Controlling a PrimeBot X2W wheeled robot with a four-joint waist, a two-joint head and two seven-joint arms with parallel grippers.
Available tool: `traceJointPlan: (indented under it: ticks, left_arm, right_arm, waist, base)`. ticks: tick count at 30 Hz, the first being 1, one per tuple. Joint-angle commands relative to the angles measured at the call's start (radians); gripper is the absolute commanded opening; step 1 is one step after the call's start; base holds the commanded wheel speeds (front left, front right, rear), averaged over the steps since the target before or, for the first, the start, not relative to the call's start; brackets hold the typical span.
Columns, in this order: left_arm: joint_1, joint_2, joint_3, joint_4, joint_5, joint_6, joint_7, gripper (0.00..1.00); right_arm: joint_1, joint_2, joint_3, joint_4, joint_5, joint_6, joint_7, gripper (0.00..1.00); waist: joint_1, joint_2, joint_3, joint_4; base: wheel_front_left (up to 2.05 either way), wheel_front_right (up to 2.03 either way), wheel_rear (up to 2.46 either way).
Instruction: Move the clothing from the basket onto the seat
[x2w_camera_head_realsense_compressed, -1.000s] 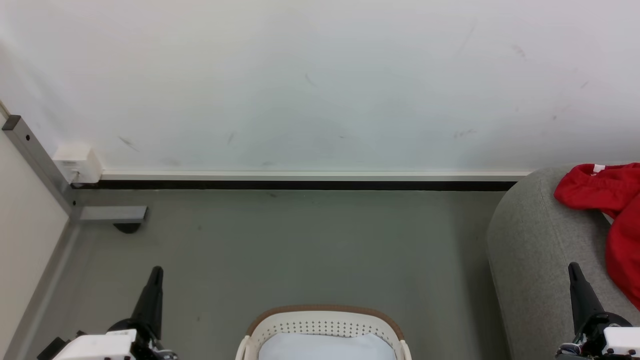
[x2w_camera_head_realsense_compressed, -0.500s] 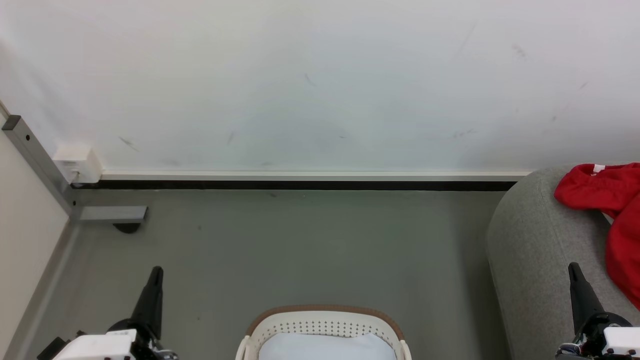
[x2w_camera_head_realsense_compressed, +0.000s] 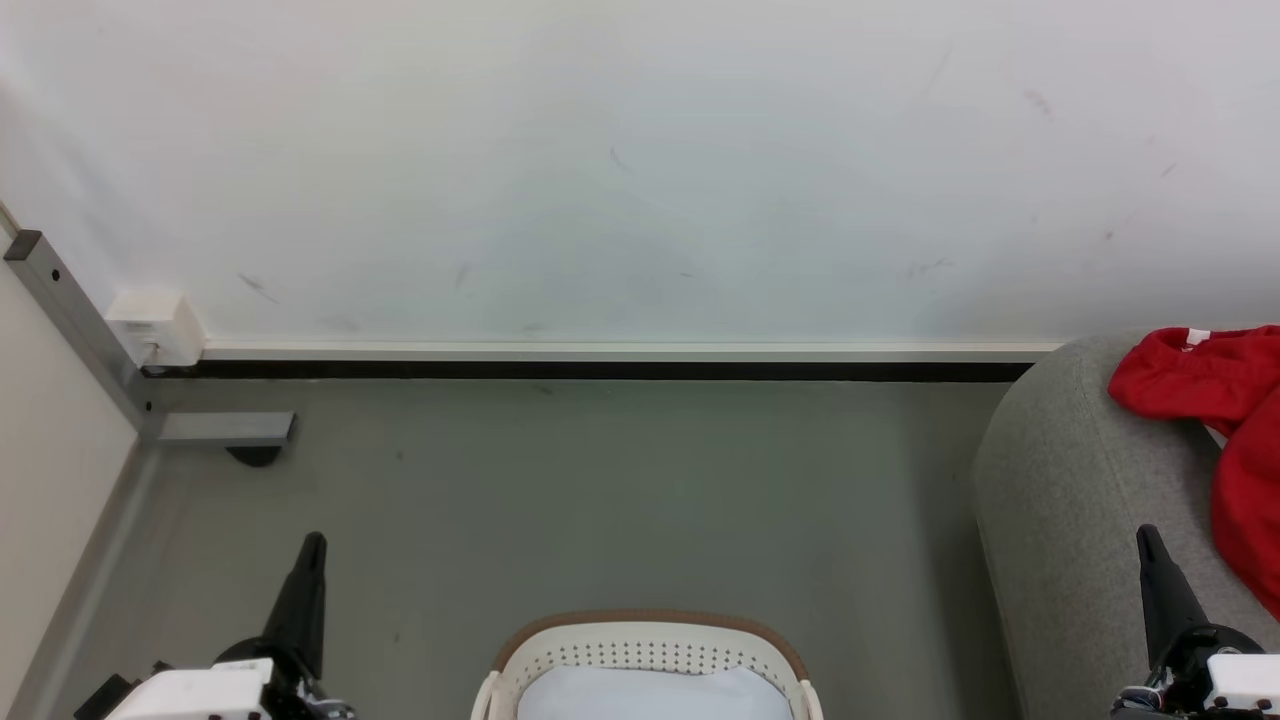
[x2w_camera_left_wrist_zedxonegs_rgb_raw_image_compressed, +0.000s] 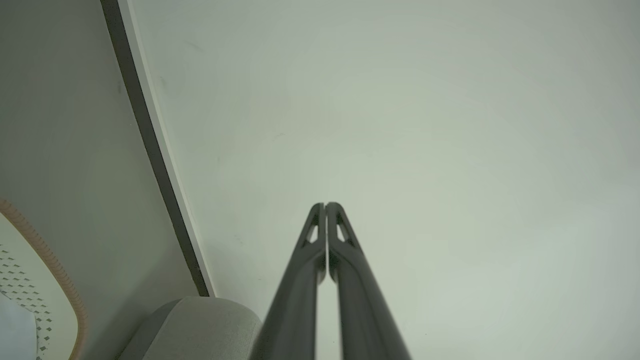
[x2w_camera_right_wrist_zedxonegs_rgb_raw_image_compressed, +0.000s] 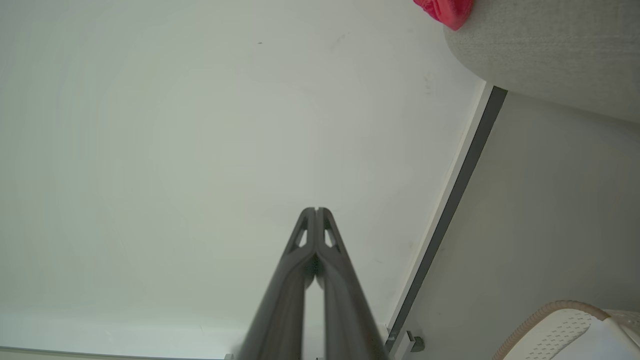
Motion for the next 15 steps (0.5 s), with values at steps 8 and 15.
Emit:
traceJointPlan:
  ticks: [8,15]
  left_arm:
    - [-0.006,0.007,0.002,-0.002,-0.013,-0.005,0.004,0.00]
    - [-0.006,0.007,0.002,-0.002,-0.013,-0.005,0.004,0.00]
  right_arm:
    - [0.002,0.002,-0.005,-0.005,-0.007,-0.002,0.001,0.00]
    - [0.002,0.002,-0.005,-0.005,-0.007,-0.002,0.001,0.00]
  waist:
    - [0.0000,-0.0001,0.000,0.000]
    - [0.0000,-0.0001,0.000,0.000]
  base:
    - [0.00,0.00,0.00]
    - [0.00,0.00,0.00]
